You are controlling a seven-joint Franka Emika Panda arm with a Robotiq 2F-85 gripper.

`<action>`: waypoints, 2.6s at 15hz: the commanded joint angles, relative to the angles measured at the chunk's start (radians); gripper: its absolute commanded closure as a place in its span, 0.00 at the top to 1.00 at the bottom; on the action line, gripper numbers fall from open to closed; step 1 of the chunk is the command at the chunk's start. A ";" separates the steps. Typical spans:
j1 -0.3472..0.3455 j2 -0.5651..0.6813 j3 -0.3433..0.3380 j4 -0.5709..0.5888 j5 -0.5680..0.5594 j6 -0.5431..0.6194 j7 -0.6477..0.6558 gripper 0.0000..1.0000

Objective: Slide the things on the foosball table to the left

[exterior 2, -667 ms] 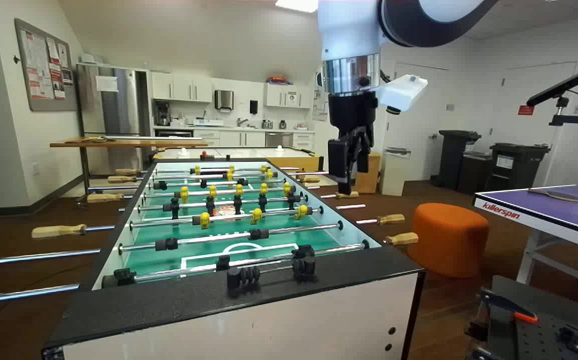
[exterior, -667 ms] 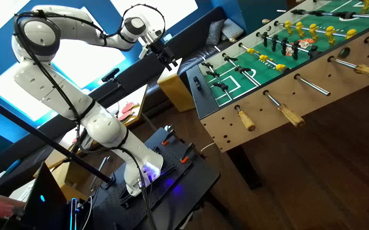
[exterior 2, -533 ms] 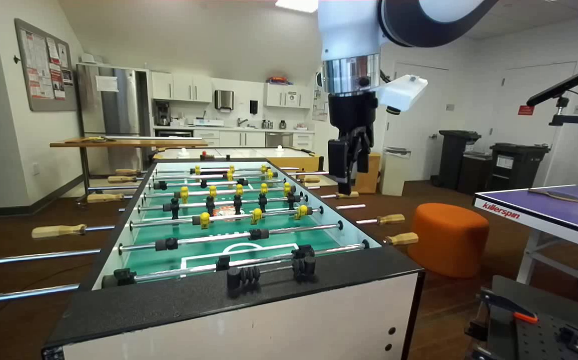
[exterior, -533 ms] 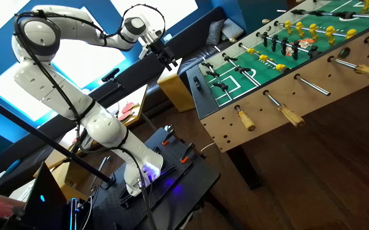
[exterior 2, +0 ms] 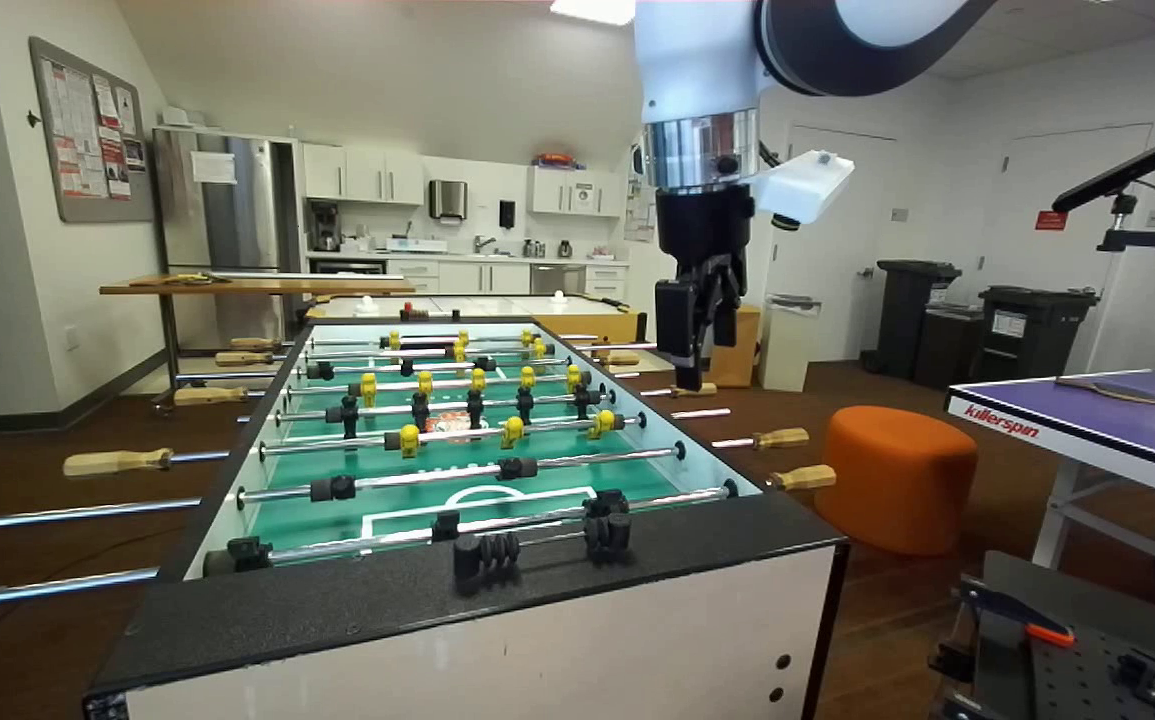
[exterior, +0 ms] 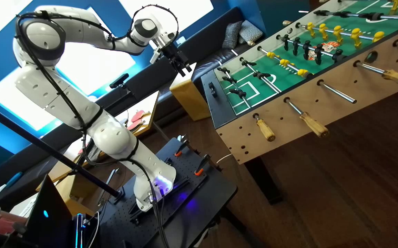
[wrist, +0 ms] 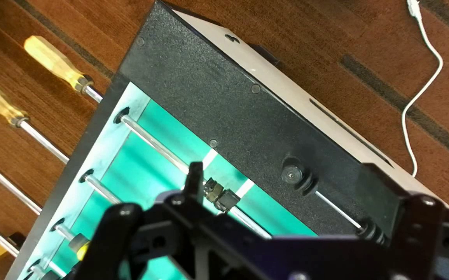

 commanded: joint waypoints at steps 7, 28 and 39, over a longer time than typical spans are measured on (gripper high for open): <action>0.043 0.074 -0.042 0.035 0.069 0.024 0.102 1.00; 0.123 0.224 -0.152 0.024 0.186 0.347 0.359 1.00; 0.138 0.258 -0.204 0.025 0.043 0.393 0.594 0.21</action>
